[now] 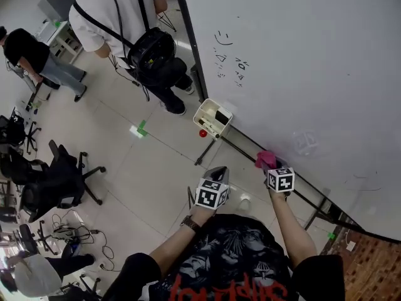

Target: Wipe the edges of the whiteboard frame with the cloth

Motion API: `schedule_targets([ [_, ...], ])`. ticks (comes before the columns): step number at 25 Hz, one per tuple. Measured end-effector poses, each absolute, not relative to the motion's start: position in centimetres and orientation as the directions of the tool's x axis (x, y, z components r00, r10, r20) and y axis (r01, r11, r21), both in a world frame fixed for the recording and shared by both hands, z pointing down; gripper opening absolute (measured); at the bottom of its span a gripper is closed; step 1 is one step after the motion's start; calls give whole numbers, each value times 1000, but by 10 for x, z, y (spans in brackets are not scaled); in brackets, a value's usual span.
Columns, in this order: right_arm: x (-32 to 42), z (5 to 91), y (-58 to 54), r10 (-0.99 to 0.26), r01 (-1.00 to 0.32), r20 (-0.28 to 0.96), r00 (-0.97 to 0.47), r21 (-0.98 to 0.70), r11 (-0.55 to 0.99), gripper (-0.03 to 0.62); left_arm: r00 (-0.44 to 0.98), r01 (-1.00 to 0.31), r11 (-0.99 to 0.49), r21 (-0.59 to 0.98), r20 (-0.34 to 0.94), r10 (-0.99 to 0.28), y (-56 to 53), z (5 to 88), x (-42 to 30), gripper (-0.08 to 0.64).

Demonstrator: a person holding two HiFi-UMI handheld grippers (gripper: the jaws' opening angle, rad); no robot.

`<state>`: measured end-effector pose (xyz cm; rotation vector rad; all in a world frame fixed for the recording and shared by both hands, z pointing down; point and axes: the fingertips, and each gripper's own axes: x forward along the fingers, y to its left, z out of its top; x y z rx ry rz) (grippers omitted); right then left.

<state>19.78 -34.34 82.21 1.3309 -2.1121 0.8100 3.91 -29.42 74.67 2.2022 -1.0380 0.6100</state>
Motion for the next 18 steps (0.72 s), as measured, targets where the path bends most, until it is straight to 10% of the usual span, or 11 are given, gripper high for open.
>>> schedule_targets([
  [18,85,814,-420,-579,-903,712,-396,-187,387,127,571,-821,-405,403,610,-549,-340,764,-70,3],
])
